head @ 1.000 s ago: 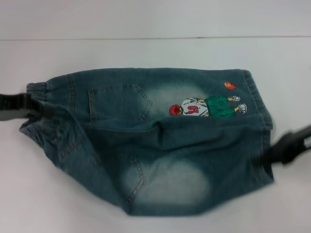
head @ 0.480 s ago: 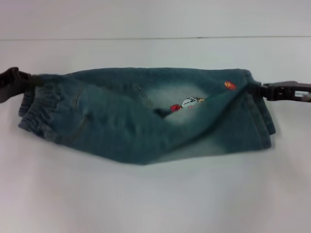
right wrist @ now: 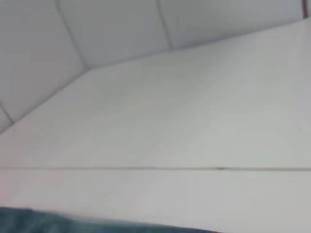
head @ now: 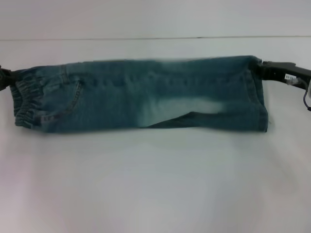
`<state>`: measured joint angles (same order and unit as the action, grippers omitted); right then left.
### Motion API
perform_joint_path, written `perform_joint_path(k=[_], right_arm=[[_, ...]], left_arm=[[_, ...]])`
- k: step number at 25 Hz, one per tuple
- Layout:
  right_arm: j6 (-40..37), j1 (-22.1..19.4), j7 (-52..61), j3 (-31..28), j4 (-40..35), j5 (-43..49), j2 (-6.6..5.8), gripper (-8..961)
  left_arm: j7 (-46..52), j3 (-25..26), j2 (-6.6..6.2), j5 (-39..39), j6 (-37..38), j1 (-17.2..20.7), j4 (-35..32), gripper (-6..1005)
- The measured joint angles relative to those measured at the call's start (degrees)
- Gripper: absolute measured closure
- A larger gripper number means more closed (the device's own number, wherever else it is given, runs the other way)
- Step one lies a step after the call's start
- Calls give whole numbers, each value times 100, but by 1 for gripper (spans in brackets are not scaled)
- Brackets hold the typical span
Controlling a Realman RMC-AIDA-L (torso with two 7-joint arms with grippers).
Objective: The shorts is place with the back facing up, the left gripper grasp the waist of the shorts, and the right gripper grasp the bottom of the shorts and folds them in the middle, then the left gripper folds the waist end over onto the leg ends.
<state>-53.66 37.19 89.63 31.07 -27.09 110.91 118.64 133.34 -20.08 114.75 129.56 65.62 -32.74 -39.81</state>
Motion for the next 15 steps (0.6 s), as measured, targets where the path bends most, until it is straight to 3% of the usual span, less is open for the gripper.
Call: perform_joint_path(k=[15], right_arm=[[846,261,-632,25,429,-280,78,828]], left_arm=[[-700,-20,39,-6,-363,23,285,881]])
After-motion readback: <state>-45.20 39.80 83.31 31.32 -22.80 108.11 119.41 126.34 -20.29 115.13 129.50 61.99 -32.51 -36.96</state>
